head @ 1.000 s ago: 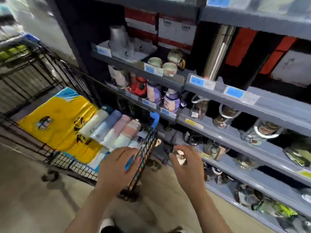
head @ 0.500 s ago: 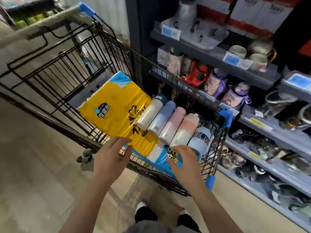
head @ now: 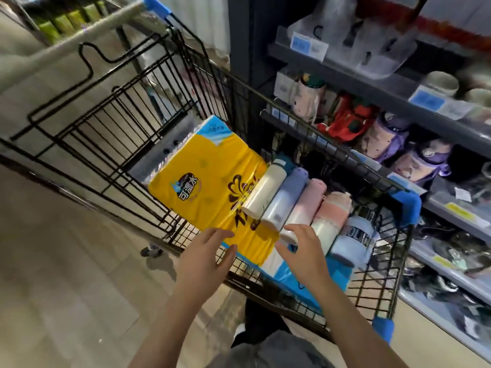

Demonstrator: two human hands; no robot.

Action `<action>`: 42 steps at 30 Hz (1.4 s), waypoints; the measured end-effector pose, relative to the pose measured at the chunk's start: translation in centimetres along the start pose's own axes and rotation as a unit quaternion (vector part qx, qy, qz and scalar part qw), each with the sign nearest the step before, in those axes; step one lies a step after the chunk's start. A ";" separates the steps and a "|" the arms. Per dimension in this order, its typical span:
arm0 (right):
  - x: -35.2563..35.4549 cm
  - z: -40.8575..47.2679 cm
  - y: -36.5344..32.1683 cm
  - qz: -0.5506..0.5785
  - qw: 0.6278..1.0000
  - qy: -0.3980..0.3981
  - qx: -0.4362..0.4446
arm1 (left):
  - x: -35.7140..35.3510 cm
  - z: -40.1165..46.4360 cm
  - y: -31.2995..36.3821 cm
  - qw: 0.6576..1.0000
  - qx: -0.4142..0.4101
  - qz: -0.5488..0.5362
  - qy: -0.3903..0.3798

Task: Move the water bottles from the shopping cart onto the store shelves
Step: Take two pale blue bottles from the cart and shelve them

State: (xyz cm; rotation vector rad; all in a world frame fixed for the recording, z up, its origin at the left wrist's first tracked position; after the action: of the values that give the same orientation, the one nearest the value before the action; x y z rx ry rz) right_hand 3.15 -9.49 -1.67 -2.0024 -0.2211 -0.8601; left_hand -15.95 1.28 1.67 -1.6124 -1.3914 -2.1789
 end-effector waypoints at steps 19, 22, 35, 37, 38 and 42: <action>-0.5 11.3 4.6 -0.002 0.982 -0.018 -0.187 | -13.4 21.0 -1.9 0.979 -0.065 0.095 -0.166; -0.5 10.2 4.7 -0.012 0.976 -0.007 -0.217 | -16.2 22.8 -3.2 0.968 -0.078 0.134 -0.197; -1.6 15.7 2.9 -0.007 0.968 0.046 -0.245 | -16.7 23.1 -6.9 0.960 -0.102 0.175 -0.195; -1.8 16.9 2.7 -0.015 0.970 0.050 -0.239 | -16.5 23.3 -6.9 0.960 -0.103 0.177 -0.190; -2.0 17.3 2.7 -0.019 0.970 0.048 -0.237 | -16.3 23.3 -6.8 0.962 -0.098 0.173 -0.189; -2.8 17.6 3.2 -0.032 0.969 0.039 -0.240 | -16.0 23.2 -6.2 0.962 -0.081 0.169 -0.198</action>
State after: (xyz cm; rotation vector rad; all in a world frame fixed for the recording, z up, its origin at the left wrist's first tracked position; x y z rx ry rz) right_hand 11.14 3.43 -11.59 -2.4100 -0.0321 -1.1123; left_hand 4.16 14.54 -14.27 -2.2481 -0.9257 -1.8820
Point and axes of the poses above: each hand's wrist, its own z-axis towards the middle knuckle, its own x-axis out of the back of the hand, y = z × x, the point moved 2 cm from there along z, towards the middle knuckle, and after that the axes turned 8 degrees about -y, right-handed, at the moved point
